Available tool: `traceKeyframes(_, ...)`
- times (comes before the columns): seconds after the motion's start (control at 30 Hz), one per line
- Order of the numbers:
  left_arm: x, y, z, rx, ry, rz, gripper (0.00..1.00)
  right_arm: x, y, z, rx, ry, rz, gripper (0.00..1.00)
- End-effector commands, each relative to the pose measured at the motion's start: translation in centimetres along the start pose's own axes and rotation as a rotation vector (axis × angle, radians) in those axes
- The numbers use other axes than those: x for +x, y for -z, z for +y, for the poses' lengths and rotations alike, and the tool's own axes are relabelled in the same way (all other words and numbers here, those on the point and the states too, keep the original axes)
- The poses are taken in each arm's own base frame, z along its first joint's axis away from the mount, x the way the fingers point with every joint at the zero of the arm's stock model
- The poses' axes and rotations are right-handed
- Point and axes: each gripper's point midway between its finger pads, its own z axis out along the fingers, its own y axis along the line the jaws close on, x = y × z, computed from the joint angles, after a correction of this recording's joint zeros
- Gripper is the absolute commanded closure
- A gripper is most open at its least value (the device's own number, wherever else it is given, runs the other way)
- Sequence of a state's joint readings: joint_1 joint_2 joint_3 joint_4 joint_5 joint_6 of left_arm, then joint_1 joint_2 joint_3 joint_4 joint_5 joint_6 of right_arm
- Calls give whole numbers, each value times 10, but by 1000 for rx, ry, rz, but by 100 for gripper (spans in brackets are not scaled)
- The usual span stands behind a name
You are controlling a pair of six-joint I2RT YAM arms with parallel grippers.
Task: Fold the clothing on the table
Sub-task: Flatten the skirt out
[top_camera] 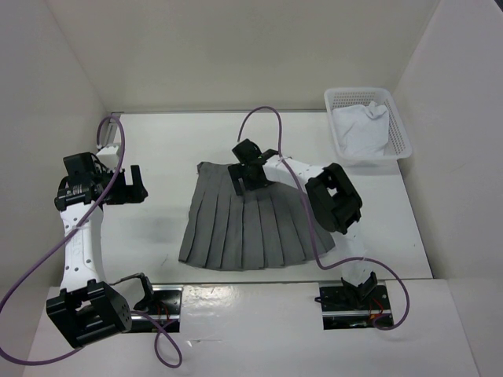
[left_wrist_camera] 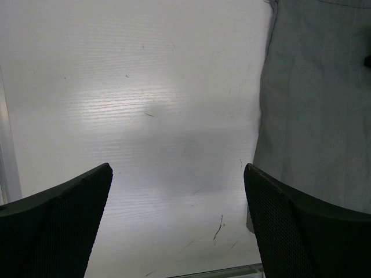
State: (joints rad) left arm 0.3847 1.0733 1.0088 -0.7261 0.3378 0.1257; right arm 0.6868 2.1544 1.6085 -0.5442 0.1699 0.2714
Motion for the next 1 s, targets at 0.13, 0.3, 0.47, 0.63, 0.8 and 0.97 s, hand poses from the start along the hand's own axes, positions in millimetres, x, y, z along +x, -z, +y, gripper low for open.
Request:
traceKeyframes(0.13, -14, 6, 0, -1, -13, -58, 0, 31, 12, -14, 67, 18, 71, 1)
traceKeyframes(0.3, -14, 6, 0, -1, -13, -58, 0, 27, 16, -23, 74, -12, 63, 1)
traceKeyframes(0.47, -14, 6, 0, -1, -13, -58, 0, 25, 23, -25, 76, -25, 38, 1)
traceKeyframes(0.63, -12, 6, -1, 1, -9, -49, 0, -14, 64, -20, 39, -49, -76, 1)
traceKeyframes(0.8, -15, 11, -2, 9, -20, -71, 0, -66, 135, -22, 4, -23, -259, 1)
traceKeyframes(0.97, -16, 14, -13, 65, -57, -85, 0, -90, 211, -47, -57, 24, -449, 1)
